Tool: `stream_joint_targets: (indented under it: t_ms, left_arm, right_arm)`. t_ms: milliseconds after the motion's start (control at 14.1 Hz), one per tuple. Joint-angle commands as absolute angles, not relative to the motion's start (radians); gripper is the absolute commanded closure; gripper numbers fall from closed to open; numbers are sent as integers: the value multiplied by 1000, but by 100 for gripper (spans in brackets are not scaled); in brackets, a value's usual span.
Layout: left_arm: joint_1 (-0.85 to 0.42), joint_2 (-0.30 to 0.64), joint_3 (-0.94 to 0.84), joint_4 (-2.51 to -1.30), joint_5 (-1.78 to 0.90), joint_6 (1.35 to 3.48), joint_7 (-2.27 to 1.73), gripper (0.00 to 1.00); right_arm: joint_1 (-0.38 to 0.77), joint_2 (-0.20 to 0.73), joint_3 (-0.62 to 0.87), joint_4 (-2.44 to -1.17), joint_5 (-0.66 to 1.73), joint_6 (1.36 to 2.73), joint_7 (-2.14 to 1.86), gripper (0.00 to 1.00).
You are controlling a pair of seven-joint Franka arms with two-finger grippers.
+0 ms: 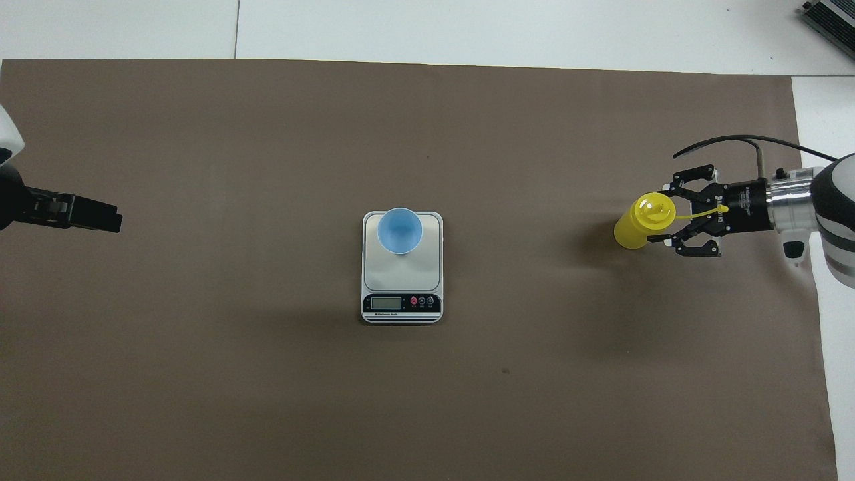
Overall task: Pour seasoning into cup on scale with both arms
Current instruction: 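Carry the yellow bottle back to its starting spot, then lower the yellow bottle onto the table and open the right gripper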
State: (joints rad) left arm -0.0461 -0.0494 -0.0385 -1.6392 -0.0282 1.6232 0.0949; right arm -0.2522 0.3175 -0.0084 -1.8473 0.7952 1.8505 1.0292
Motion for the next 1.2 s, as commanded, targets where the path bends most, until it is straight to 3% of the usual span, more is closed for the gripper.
stream_joint_targets:
  t_ms: [0,142,354,637,1132]
  left_arm:
    - [-35,-74,-43,-1672,-40,1644,97,0]
    - [-35,-74,-43,-1672,-40,1644,97,0]
    - [-35,-74,-43,-1672,-40,1644,97,0]
    - [-35,-74,-43,-1672,-40,1646,97,0]
    - [-35,-74,-43,-1672,-40,1644,97,0]
  right_arm:
    - [-264,282,-8,-1859,744,1855,1002,15]
    - [-284,275,-9,-1859,660,1855,965,0]
    - [-304,273,-9,-1858,499,1855,845,0]
    - [-325,201,-9,-1842,344,1856,692,0]
    - [-278,91,2,-1841,273,1847,313,0]
